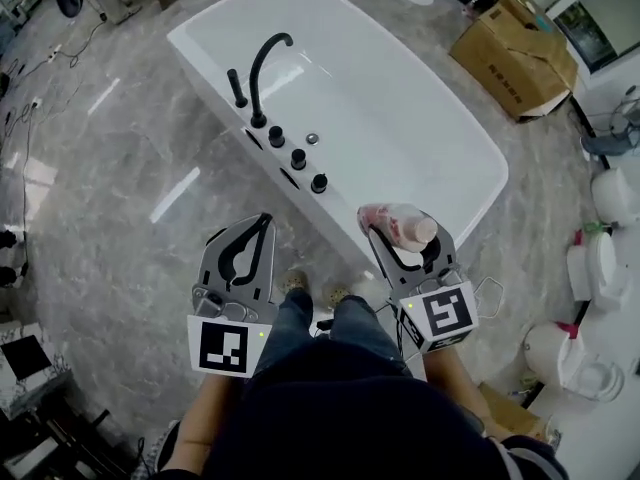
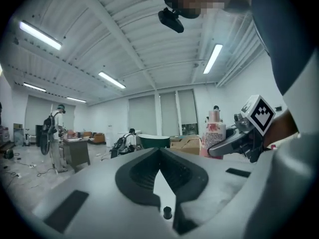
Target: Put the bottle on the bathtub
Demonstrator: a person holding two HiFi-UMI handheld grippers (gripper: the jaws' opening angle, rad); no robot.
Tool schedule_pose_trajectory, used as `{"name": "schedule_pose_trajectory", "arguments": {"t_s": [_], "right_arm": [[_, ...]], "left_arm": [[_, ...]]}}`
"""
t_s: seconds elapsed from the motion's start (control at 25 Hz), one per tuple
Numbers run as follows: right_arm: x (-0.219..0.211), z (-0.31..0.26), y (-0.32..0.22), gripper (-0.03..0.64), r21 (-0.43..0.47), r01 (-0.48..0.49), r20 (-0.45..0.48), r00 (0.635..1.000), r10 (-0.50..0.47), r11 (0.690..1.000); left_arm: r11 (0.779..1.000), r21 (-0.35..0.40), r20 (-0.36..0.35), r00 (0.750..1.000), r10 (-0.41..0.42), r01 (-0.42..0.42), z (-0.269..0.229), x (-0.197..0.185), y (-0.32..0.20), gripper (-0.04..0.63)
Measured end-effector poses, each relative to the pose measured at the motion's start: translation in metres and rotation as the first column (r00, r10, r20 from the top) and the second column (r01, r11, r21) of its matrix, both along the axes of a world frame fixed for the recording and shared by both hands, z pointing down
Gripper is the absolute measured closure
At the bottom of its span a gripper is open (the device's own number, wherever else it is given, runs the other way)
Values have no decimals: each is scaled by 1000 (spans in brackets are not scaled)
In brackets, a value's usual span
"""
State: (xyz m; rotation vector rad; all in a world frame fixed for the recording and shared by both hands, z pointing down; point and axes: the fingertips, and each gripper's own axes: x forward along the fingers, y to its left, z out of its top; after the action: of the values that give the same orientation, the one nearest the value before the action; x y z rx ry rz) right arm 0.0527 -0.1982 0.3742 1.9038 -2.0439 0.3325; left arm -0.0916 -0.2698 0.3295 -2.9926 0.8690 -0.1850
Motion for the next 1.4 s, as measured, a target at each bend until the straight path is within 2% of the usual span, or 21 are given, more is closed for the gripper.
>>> {"name": "schedule_pose_trajectory", "arguments": {"t_s": [0.28, 0.56, 1.04, 1.2, 1.4], "right_arm": [[9, 11, 12, 377, -7, -117, -17, 993, 117, 993], [26, 35, 17, 377, -22, -139, 15, 990, 139, 990], [48, 109, -26, 377, -25, -74, 10, 997, 74, 997], [55, 138, -40, 377, -1, -21, -18, 1000, 21, 1000], [59, 184, -55, 377, -6, 16, -23, 1000, -16, 1000]], "left_arm": [[987, -26, -7, 987, 158, -158, 16, 33, -1, 572], [977, -64, 15, 979, 204, -202, 39, 67, 12, 572], [972, -76, 70, 972, 226, -220, 94, 105, 3, 572], [965, -76, 112, 960, 258, -251, 120, 117, -1, 572], [965, -101, 150, 956, 254, -240, 157, 125, -11, 572]]}}
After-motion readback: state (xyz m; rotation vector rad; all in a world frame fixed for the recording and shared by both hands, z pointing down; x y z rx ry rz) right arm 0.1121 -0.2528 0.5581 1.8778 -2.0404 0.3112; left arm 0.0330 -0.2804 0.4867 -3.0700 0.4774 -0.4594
